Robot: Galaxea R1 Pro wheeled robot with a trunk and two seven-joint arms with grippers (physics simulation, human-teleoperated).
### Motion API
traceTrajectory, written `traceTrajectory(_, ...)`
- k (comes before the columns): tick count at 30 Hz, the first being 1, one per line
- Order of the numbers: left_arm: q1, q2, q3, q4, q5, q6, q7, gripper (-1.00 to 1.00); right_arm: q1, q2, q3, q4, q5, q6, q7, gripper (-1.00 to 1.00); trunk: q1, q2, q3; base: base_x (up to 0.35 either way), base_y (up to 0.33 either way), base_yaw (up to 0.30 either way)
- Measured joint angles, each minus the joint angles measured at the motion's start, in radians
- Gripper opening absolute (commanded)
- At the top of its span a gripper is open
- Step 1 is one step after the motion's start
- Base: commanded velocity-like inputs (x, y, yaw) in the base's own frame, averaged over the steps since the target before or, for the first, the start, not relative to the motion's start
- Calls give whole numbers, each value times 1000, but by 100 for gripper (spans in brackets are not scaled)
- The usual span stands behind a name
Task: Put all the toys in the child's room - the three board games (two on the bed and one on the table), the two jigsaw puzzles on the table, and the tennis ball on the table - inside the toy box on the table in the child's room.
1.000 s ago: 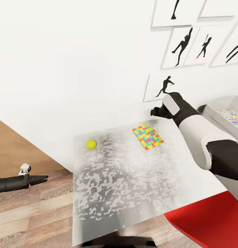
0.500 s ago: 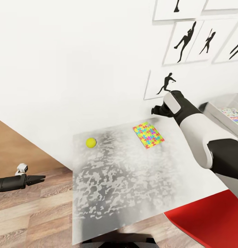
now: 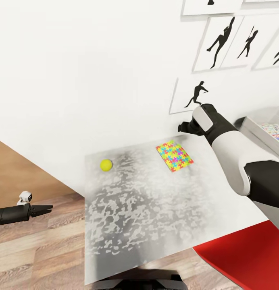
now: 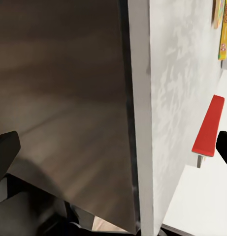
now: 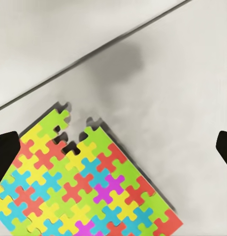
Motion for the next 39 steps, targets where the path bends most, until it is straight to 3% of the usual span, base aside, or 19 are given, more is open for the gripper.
traceTrajectory(22, 0, 0, 0, 0, 0, -1, 0, 100, 0, -2, 0, 3, 1, -2, 0, 100, 0, 0, -31, 0, 0, 0)
traceTrajectory(29, 0, 0, -1, 0, 0, -1, 0, 100, 1, -36, 0, 5, 1, -3, -1, 100, 0, 0, -40, 0, 0, 0)
traceTrajectory(39, 0, 0, -1, 0, 0, -1, 0, 100, 1, -42, 0, 6, 0, -3, -1, 100, 0, 0, -54, 0, 0, 0)
